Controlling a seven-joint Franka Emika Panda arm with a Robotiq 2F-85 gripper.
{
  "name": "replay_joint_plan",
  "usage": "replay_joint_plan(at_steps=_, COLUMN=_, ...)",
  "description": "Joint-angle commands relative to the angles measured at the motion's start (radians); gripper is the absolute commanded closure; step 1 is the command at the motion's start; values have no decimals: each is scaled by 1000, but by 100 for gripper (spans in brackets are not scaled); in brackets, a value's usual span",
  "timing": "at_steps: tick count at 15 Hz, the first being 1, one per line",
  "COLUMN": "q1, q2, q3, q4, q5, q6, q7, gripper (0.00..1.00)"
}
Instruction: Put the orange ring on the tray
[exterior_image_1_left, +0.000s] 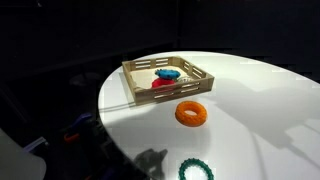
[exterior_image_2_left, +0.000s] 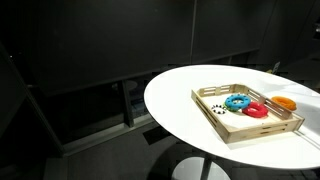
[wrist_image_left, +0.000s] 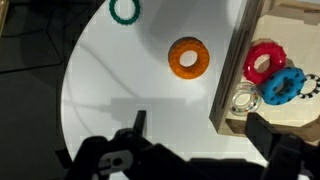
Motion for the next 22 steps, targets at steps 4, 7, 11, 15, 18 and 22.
replay_joint_plan(at_steps=4, q1=-19, q2=108, q3=-12, q4=-49, q5=-15, q6=129, q7=-38, gripper=0)
replay_joint_plan(at_steps=7, q1=-17, q2=120, q3=-4, q4=-50, q5=1, q6=114, q7=-25, gripper=0)
replay_joint_plan(at_steps=11, q1=-17, q2=133, q3=-3, q4=-51, q5=1, q6=115, q7=-26, gripper=0)
replay_joint_plan(at_steps=15, q1=-19, q2=135, q3=-3, q4=-51, q5=-5, q6=122, q7=-21, gripper=0)
replay_joint_plan(at_steps=18, q1=-23, q2=173, q3=-19, q4=-62, q5=21, q6=148, q7=-41, gripper=0)
replay_joint_plan(at_steps=22, q1=-28, q2=228, q3=-29, q4=-88, q5=44, q6=219, q7=-57, gripper=0)
